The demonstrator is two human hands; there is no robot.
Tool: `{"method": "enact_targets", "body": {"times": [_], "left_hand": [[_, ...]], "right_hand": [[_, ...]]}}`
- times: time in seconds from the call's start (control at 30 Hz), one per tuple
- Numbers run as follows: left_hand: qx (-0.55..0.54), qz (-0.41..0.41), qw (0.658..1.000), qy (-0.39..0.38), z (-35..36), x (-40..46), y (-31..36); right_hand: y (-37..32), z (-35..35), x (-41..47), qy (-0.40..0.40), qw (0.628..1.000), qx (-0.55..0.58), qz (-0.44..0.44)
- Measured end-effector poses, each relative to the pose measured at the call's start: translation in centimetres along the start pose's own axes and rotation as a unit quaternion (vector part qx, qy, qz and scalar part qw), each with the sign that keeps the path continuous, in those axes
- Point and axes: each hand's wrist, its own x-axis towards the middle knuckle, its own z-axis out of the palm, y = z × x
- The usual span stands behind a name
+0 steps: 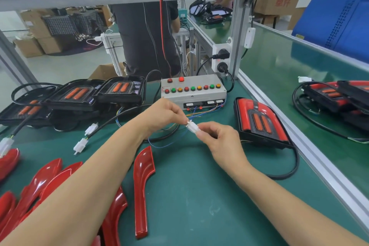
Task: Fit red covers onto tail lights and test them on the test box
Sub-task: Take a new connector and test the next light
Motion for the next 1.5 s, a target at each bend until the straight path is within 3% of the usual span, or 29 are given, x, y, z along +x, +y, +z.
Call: {"method": "enact_targets", "body": {"times": [0.1,0.2,0.3,0.37,0.47,0.63,0.77,1.0,1.5], "left_hand": [[0.011,-0.035,0.999,0.012,-0.2,0.1,-1.4],[0.015,-0.072,0.997,0.011,-0.2,-0.4,-3.1],[0.015,-0.076,0.997,0.019,0.1,-0.4,-3.4],[0.0,-0.06,0.997,0.039,0.1,-0.2,-3.0],[0.01,-0.029,0.997,0.074,0.1,0.1,-2.3],[0.166,-0.005,0.976,0.142,0.6,0.6,-1.4],[0.217,-0.006,0.958,0.189,0.9,0.5,-0.9],[0.228,-0.021,0.942,0.244,1.2,1.0,-1.2],[0.376,-0.109,0.9,0.191,1.0,5.5,-1.7]], "right_hand": [[-0.5,-1.2,-0.4,-0.038,0.981,-0.175,-0.081],[-1.1,-4.4,-0.5,0.058,0.954,-0.245,-0.162],[0.2,-9.7,0.9,0.186,0.94,-0.28,-0.052],[1.6,-12.3,1.5,0.18,0.935,-0.288,0.1],[3.7,-13.1,1.6,0.105,0.942,-0.217,0.234],[4.7,-11.6,1.6,0.089,0.98,-0.034,0.176],[5.4,-10.3,2.1,0.068,0.973,0.084,0.206],[6.2,-10.6,1.6,0.038,0.96,0.214,0.178],[5.8,-10.4,0.8,-0.026,0.961,0.22,0.167]]}}
